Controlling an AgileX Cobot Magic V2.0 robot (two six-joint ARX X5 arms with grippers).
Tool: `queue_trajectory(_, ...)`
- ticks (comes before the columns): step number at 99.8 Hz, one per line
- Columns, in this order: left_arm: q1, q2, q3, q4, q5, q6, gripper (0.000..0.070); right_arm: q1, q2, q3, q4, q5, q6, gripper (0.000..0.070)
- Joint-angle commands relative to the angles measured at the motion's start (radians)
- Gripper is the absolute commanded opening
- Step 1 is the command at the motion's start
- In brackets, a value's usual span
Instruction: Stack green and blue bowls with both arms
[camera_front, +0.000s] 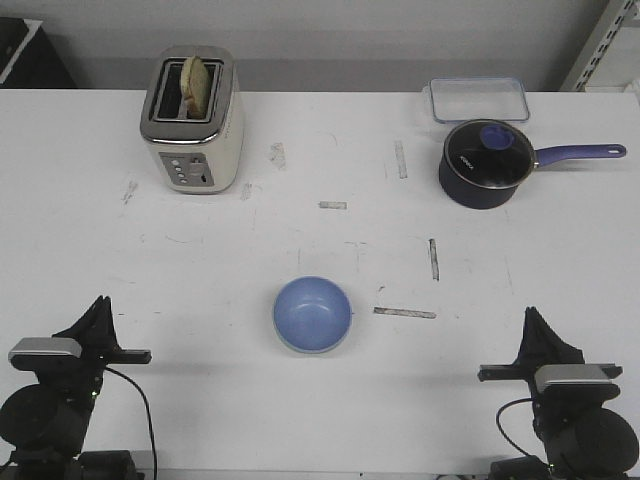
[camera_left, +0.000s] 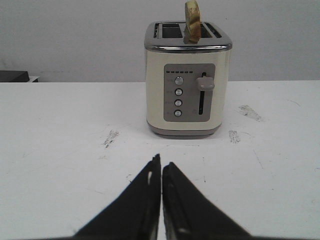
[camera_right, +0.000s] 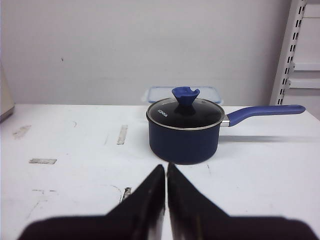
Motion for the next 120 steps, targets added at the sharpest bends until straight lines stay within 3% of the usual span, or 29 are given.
queue_trajectory(1,-0.008,-0.008,0.006,0.011,-0.004,-0.005,0.0002,0.000,0.000,0.005,0.010,0.000,0.014,0.0000)
queue_trajectory(27,-0.023,-0.106,-0.127,0.041,-0.057,-0.005,0.0001,0.000,0.000,0.005,0.010,0.000,0.014,0.0000)
queue_trajectory(59,-0.019,-0.206,-0.478,0.377,-0.056,-0.004,0.0001,0.000,0.000,0.005,0.010,0.000,0.014,0.0000)
queue_trajectory(72,-0.020,-0.206,-0.481,0.320,-0.054,-0.002,0.0001,0.000,0.000,0.006,0.010,0.000,0.014,0.0000)
queue_trajectory(120,-0.020,-0.206,-0.481,0.330,-0.051,-0.002,0.0001,0.000,0.000,0.006,0.010,0.000,0.014,0.0000)
